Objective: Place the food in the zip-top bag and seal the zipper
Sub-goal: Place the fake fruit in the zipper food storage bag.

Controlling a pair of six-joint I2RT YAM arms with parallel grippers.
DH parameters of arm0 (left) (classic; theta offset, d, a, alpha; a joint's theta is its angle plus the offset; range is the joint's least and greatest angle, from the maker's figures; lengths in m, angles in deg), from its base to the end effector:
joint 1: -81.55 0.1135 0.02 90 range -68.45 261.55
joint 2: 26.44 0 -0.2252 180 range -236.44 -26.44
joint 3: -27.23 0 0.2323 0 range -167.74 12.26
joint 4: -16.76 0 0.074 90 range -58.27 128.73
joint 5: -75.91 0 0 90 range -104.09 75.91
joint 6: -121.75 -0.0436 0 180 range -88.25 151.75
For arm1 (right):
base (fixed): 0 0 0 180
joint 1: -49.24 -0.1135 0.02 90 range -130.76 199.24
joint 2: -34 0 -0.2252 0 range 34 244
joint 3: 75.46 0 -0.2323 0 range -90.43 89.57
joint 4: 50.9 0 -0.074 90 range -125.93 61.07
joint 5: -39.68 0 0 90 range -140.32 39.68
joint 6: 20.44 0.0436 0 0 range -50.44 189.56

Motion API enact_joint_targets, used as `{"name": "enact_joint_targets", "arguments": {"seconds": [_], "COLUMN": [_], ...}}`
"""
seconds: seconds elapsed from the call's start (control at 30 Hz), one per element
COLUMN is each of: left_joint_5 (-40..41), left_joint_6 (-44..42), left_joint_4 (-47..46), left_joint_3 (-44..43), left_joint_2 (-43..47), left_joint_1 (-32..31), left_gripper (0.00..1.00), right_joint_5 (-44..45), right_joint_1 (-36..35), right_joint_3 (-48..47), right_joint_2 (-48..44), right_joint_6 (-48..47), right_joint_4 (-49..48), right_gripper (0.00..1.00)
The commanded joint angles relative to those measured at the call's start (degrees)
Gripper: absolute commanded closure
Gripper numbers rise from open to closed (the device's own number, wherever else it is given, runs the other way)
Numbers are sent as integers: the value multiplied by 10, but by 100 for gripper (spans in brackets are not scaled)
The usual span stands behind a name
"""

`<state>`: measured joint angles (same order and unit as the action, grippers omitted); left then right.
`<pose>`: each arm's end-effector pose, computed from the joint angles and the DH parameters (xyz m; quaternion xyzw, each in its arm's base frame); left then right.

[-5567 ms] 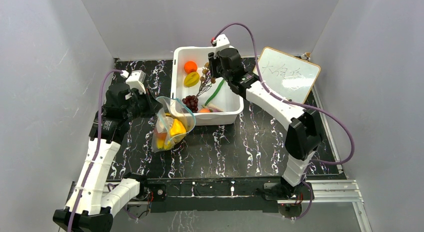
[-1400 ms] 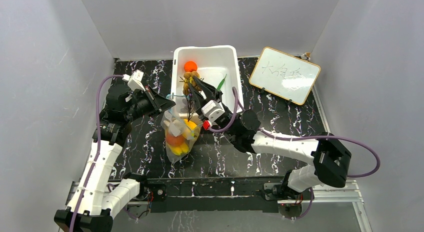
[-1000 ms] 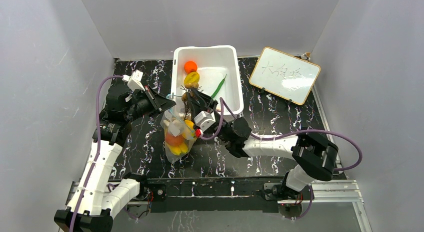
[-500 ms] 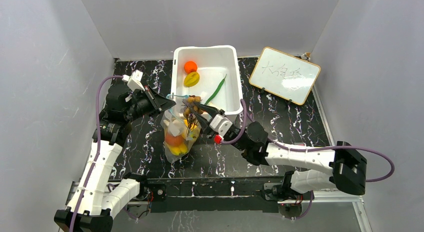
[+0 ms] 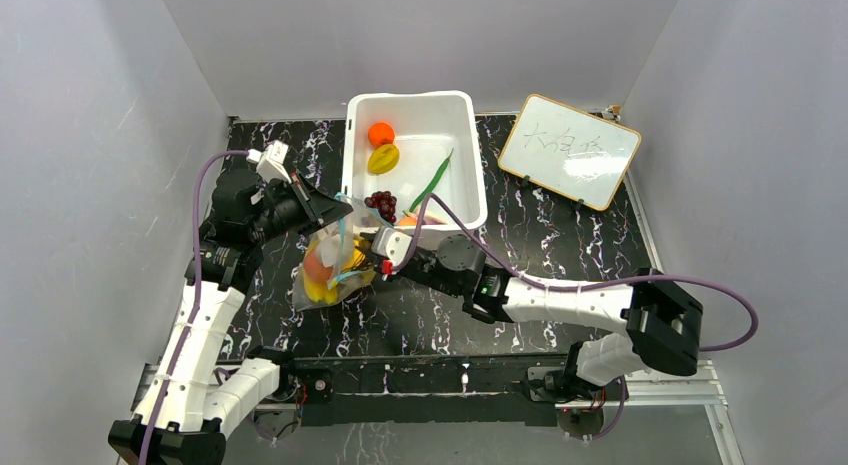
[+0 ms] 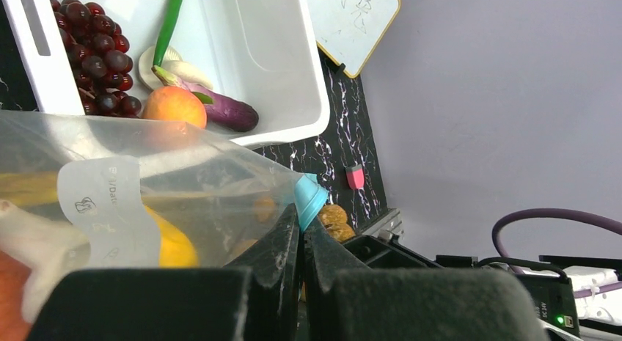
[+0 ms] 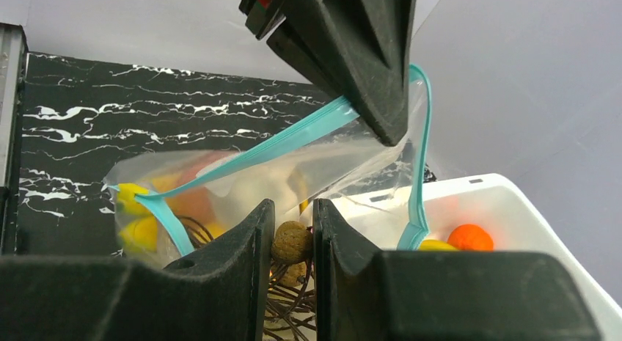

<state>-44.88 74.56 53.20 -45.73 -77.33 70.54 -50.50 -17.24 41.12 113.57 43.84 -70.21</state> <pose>0.1932 -0.0603 0.3479 -0.0521 0.7771 -0.4545 0.4322 0.1275 0.2933 0.2768 -0.4961 0.4758 0.2540 0.6805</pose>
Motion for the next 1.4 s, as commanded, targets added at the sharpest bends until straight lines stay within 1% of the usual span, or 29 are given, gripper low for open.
{"name": "enact_joint_targets", "arguments": {"seconds": [0.0, 0.1, 0.2, 0.33, 0.47, 0.53, 0.6, 0.63, 0.7, 0.8, 0.87, 1.0, 1.03, 1.17, 1.27, 1.33, 1.37], "left_joint_5": [-34, -21, -7, 0, 2, 0, -4, -6, -8, -7, -5, 2, 5, 11, 13, 14, 15], "left_joint_6": [-15, -35, -53, -70, -74, -70, -68, -66, -64, -60, -57, -54, -54, -53, -49, -46, -43], "left_joint_4": [-19, 9, 33, 53, 63, 57, 53, 52, 50, 48, 45, 44, 44, 43, 39, 35, 33], "left_joint_3": [-13, -19, -24, -34, -37, -33, -30, -30, -27, -22, -19, -19, -19, -20, -19, -16, -14], "left_joint_2": [18, 20, 23, 22, 19, 20, 20, 20, 19, 20, 22, 23, 23, 23, 21, 23, 23], "left_joint_1": [-2, -2, -2, -2, -2, -2, -2, -2, -2, -2, -2, -2, -2, -2, -2, -2, -2], "left_gripper": [100, 100, 100, 100, 100, 100, 100, 100, 100, 100, 100, 100, 100, 100, 100, 100, 100], "right_joint_5": [9, 17, 14, 22, -10, -23, -26, -25, -16, 12, 34, 68, 72, 118, 144, 160, 182], "right_joint_1": [3, 10, 15, 17, 23, 24, 25, 25, 26, 27, 27, 27, 27, 27, 27, 27, 27], "right_joint_3": [-38, -56, -76, -79, -80, -73, -72, -72, -86, -138, -173, -198, -204, -215, -193, -176, -170], "right_joint_2": [19, 30, 36, 15, 18, 29, 41, 45, 46, 31, 18, -24, -35, -81, -119, -138, -145], "right_joint_6": [29, 34, 36, 32, 25, 35, 44, 45, 49, 81, 101, 197, 224, 369, 462, 508, 529], "right_joint_4": [-15, -21, -7, 3, 16, 5, 4, 4, 20, 115, 200, 319, 352, 458, 494, 508, 519], "right_gripper": [100, 100, 100, 100, 100, 98, 94, 91, 80, 62, 49, 31, 30, 30, 33, 38, 44]}}
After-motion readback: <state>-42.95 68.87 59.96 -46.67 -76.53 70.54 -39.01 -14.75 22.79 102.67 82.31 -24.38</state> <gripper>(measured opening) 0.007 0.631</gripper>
